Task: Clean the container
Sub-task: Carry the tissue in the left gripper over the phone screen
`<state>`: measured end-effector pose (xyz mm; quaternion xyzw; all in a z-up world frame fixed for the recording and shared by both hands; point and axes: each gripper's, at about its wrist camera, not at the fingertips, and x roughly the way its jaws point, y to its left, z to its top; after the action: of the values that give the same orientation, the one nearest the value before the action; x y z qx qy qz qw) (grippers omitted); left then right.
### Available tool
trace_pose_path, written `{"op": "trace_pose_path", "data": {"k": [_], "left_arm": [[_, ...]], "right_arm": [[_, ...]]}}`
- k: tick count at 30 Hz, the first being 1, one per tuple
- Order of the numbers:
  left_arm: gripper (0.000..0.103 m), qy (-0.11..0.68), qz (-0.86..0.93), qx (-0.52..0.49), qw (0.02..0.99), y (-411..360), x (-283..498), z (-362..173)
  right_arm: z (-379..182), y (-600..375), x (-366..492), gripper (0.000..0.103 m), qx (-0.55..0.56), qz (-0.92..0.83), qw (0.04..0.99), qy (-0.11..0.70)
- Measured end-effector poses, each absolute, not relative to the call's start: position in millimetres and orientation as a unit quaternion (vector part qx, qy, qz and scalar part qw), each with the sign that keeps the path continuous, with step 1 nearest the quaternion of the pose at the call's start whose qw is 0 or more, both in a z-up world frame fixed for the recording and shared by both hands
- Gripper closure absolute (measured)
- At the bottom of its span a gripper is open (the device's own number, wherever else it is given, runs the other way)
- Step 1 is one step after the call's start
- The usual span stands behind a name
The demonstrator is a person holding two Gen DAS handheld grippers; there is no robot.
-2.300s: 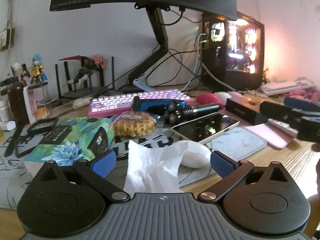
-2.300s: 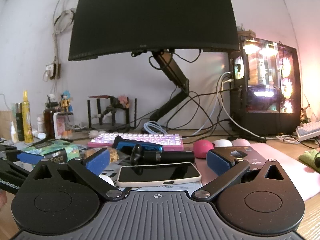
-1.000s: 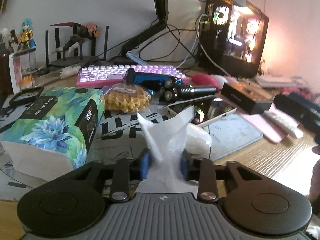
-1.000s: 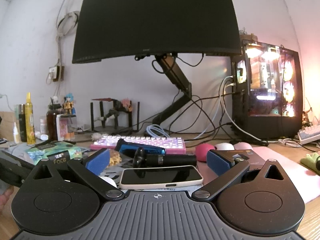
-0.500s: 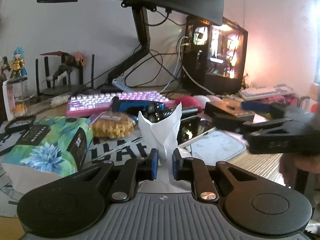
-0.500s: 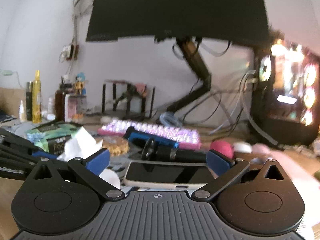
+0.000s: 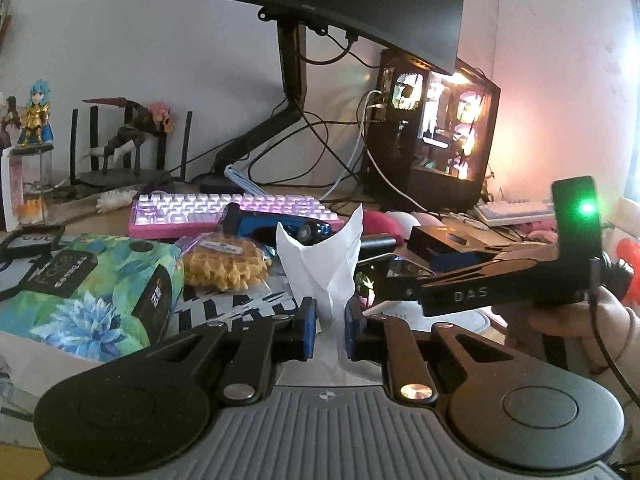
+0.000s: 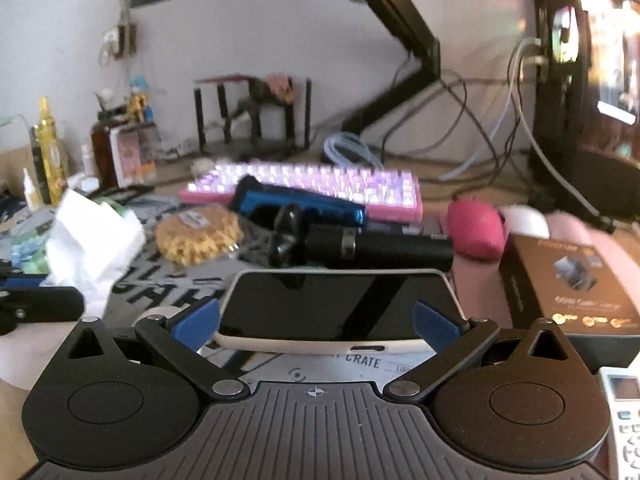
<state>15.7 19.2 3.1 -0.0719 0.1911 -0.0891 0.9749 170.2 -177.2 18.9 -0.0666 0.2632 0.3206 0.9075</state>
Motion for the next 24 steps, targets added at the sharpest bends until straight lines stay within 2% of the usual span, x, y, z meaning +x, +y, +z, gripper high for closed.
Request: {"op": "trace_pose_path", "data": {"k": [15,24], "left_arm": [[0.085,0.184,-0.122,-0.053,0.974,8,51,38],[0.085,0.205,-0.134,-0.050,0.968,-12,100,33]], "right_arm": [[3,-176,179,0.000,-0.076,0.303,0.908,0.281],[-8,-176,176,0.000,-0.084,0.301,0.903,0.295]]}}
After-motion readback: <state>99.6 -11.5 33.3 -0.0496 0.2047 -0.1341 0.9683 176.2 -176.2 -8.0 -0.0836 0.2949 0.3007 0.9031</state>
